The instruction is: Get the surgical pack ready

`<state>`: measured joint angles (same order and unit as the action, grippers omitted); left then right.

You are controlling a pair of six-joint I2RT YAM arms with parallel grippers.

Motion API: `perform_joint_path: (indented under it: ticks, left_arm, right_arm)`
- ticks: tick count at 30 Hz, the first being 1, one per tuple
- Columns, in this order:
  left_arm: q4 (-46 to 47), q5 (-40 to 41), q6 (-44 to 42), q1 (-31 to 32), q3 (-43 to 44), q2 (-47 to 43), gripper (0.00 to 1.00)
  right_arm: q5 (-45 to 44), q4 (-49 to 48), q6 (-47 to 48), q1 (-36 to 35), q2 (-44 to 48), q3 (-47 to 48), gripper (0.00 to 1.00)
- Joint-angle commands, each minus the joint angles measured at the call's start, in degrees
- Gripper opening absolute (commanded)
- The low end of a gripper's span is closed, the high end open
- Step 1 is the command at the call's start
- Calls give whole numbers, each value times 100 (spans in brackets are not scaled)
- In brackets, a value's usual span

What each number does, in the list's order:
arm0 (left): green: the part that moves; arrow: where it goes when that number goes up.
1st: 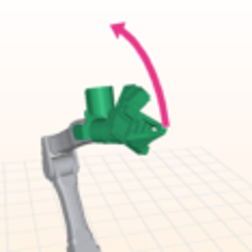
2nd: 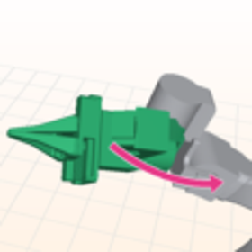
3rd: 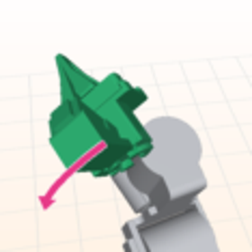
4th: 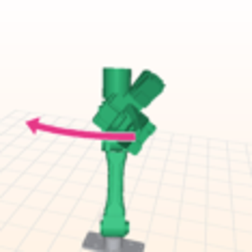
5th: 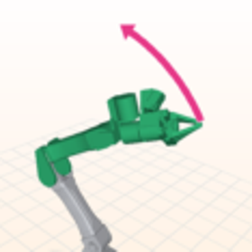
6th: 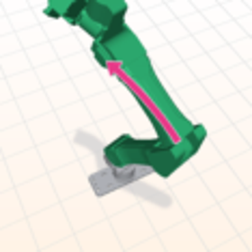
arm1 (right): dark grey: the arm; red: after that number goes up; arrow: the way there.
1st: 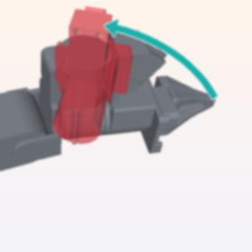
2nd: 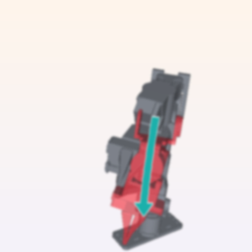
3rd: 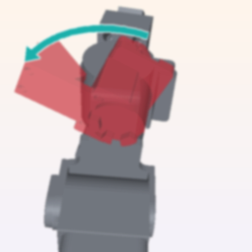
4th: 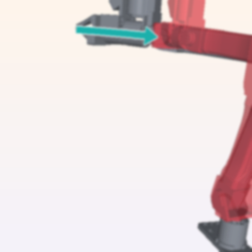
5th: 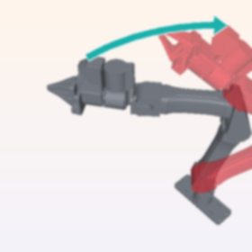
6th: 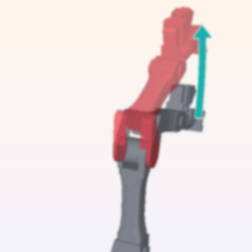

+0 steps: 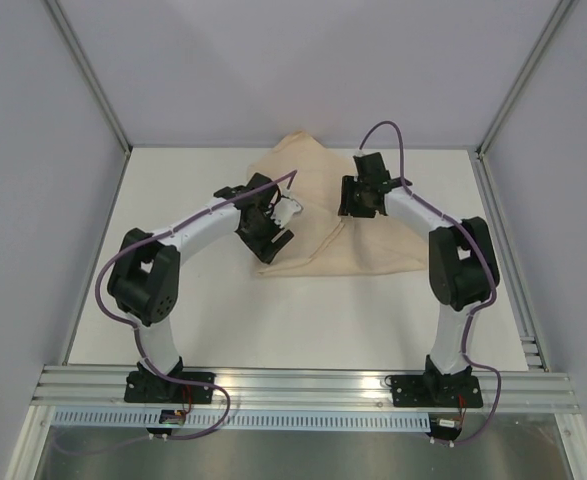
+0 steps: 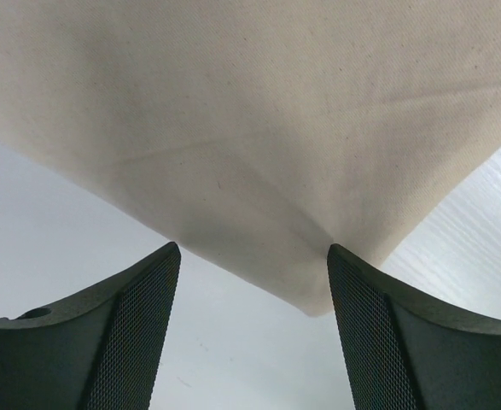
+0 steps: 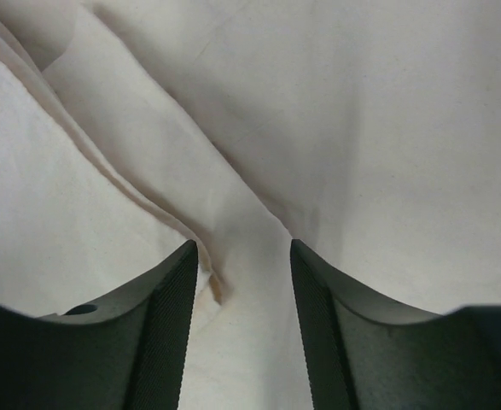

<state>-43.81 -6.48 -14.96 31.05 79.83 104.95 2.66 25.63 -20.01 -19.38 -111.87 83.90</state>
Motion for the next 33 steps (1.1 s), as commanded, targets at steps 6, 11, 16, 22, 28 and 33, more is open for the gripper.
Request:
perform_joint_path:
  ticks: [6,11,16,22,28,33]
  left_arm:
    - [-233,-310,-262,24,-371,-396,80]
    - [-180,-275,-270,24,-442,-387,80]
    - [-163,-319,-253,24,-398,-378,80]
    - [-268,-363,-288,24,-276,-378,80]
    - [-540,-319,-288,15,50,-387,80]
    - [-900,-441,-253,-90,410,-431,80]
  right_arm:
    - [76,162,-38,1134,1369,-688,56]
    - [252,109,-12,2654,1783,-1533,65]
    - [815,31,-117,3624,1170,-1728,67]
    - [384,12,-73,3748,361,-1403,61]
    - [1008,215,-20,3739,-238,-1182,31]
    - [991,57,-82,3757,-28,-1280,1]
